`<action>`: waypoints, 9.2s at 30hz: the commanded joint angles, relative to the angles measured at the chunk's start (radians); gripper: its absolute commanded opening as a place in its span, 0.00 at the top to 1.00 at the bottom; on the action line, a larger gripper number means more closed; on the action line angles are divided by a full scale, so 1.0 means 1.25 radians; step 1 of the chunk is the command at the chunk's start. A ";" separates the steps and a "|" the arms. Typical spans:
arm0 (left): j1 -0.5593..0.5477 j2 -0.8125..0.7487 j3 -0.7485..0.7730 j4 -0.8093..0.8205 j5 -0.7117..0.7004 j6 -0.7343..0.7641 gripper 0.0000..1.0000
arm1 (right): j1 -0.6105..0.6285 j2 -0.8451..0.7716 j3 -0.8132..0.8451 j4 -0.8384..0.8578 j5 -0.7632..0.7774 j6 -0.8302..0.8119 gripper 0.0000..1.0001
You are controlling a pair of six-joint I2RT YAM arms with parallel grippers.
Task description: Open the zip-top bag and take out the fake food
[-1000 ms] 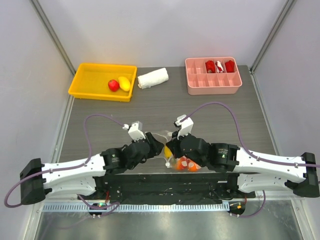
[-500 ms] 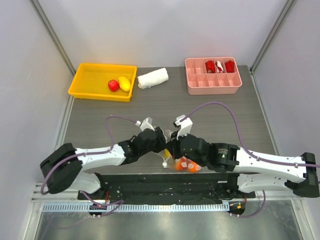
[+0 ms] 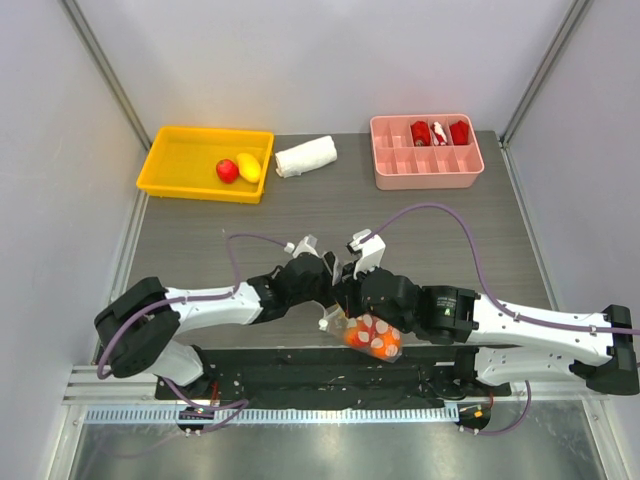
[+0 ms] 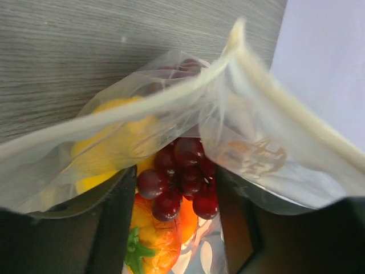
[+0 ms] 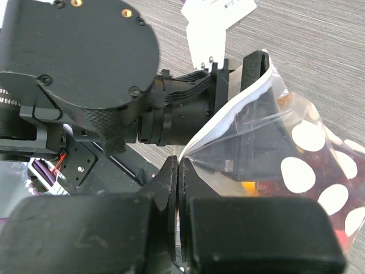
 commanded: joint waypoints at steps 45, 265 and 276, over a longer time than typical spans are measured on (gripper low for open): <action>-0.045 -0.365 0.208 -0.462 -0.209 0.426 1.00 | 0.002 -0.049 0.011 -0.012 0.137 -0.022 0.99; -0.084 -0.569 -0.046 -0.071 -0.427 0.431 1.00 | -0.019 -0.096 -0.068 -0.072 0.246 -0.007 0.98; 0.127 -0.612 0.036 -0.171 -0.612 0.039 1.00 | -0.019 -0.084 -0.062 -0.074 0.208 0.009 0.98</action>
